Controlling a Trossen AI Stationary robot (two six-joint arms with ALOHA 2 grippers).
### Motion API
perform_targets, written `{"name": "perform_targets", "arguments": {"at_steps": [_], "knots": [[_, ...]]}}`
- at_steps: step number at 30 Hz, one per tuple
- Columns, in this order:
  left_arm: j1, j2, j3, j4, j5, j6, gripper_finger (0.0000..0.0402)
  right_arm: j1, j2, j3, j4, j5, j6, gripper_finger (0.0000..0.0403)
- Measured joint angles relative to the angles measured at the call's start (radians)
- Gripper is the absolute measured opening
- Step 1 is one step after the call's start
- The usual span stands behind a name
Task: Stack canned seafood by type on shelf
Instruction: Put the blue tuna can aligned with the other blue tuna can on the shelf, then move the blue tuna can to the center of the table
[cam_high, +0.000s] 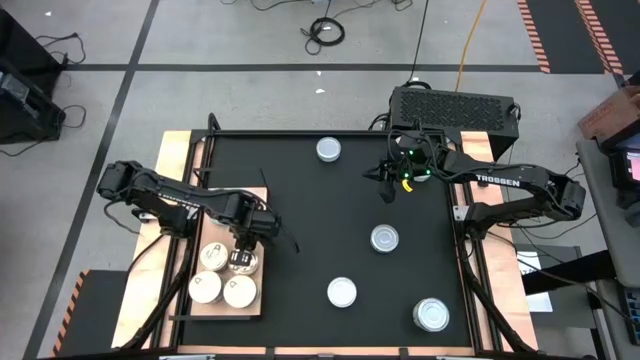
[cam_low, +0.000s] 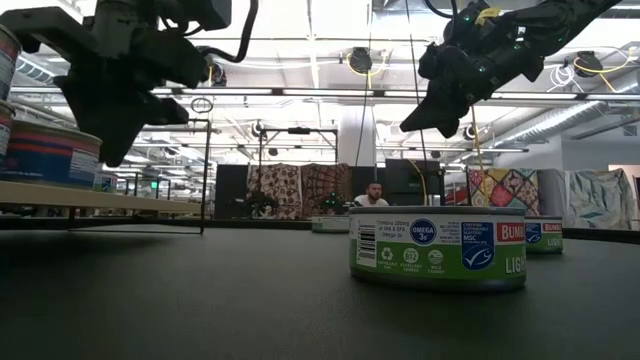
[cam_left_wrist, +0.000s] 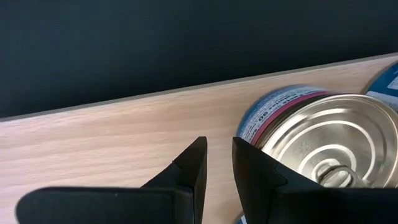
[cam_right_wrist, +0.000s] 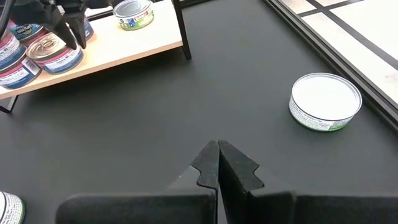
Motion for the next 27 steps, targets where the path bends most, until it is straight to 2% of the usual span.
{"name": "perform_targets", "arguments": {"at_steps": [9, 13, 20, 24, 27], "knots": [[-0.007, 0.0, 0.005, 0.001, 0.009, -0.022, 0.0077, 0.0, 0.0, 0.0, 0.0, 0.0, 0.0, 0.0], [-0.001, 0.0, 0.044, -0.003, -0.055, -0.011, 0.0077, 0.0, 0.0, 0.0, 0.0, 0.0, 0.0, 0.0], [0.039, -0.043, 0.117, 0.022, -0.131, 0.149, 0.0077, 0.0, 0.0, 0.0, 0.0, 0.0, 0.0, 0.0], [0.095, -0.069, 0.117, 0.167, -0.155, 0.319, 0.0077, -0.004, 0.0, 0.0, 0.011, 0.019, 0.0, 0.0], [0.161, -0.071, 0.117, 0.313, -0.103, 0.434, 0.0077, -0.025, -0.001, 0.012, -0.001, 0.124, 0.03, 0.0]]}}
